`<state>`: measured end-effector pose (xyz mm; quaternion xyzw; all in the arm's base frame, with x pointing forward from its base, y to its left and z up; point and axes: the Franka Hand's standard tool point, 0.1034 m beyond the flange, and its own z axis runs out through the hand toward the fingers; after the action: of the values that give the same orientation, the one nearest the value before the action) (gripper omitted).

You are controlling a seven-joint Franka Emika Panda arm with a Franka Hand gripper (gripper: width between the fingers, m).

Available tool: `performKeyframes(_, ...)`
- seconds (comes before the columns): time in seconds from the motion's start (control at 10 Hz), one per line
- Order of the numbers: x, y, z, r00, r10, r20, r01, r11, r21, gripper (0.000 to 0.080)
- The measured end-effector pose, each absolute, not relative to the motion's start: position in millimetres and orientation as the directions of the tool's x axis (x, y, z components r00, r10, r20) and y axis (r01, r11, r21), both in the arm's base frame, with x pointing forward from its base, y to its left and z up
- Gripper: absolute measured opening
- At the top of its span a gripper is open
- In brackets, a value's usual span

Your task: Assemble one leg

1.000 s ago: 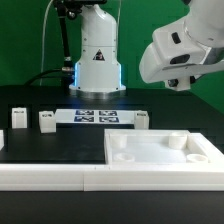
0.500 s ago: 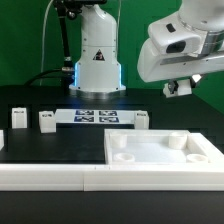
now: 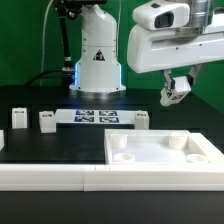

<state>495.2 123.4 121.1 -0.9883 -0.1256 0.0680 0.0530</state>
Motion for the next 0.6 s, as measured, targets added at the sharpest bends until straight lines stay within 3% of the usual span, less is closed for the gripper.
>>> performKeyframes(0.6, 510.5, 112.9, 118.9, 0.944, 0.217, 0.248, 0.237, -0.970, -0.055, 0.0292)
